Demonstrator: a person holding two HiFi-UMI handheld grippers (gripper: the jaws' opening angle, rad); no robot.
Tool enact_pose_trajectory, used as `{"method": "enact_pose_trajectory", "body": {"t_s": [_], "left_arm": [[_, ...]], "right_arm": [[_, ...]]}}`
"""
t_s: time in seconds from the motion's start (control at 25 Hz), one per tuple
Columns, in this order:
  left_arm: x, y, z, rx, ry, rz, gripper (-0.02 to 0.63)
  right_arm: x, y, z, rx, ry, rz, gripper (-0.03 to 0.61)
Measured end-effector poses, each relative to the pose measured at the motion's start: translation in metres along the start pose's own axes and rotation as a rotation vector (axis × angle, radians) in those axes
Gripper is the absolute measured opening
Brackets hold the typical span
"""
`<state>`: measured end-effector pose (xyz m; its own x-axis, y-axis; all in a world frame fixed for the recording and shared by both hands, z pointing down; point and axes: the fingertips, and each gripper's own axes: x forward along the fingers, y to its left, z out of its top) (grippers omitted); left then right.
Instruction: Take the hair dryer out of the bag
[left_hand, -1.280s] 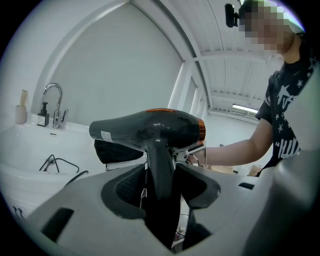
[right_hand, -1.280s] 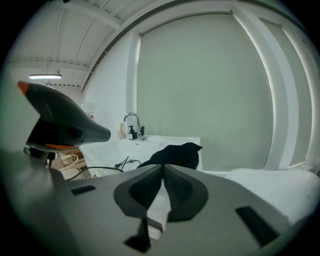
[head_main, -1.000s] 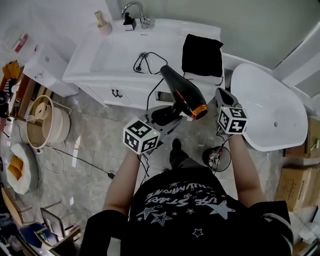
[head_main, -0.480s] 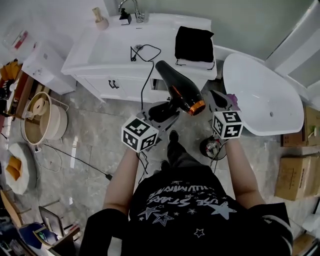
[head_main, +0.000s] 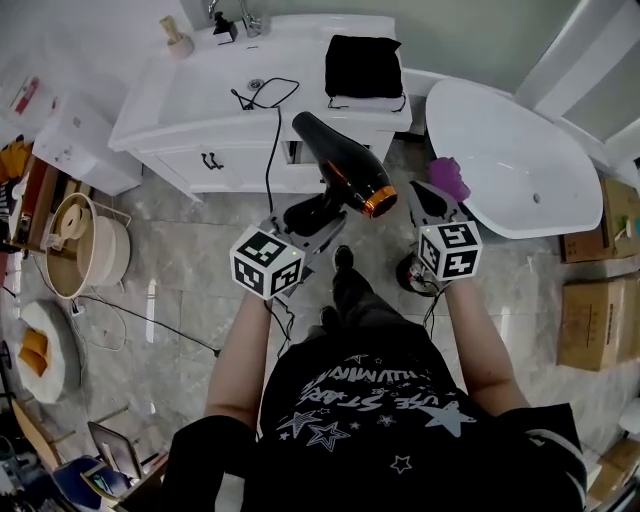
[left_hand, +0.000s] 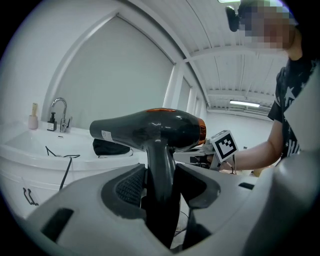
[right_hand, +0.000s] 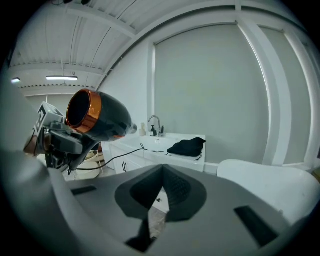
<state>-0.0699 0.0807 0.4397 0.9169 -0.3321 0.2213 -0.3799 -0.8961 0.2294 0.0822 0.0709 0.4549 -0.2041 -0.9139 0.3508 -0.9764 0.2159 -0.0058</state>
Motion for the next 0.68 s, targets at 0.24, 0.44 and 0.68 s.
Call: {"method": "enact_pose_trajectory", "body": {"t_s": [0.24,0.44,0.68], "left_arm": [[-0.002,-0.005,-0.002,-0.003,-0.007,0.002,0.204],[-0.004,-0.002,-0.004,-0.003,-0.008,0.009,0.204],[-0.004,0.006,-0.006,-0.023,-0.005,0.004,0.204]], "right_arm": [[-0.01,0.0,-0.003,0.01,-0.01,-0.005,0.005],[-0.01,0.005,-0.005,0.005,-0.003,0.002,0.005],[-0.005,0.004,-0.005,0.008,0.006,0.0,0.005]]}}
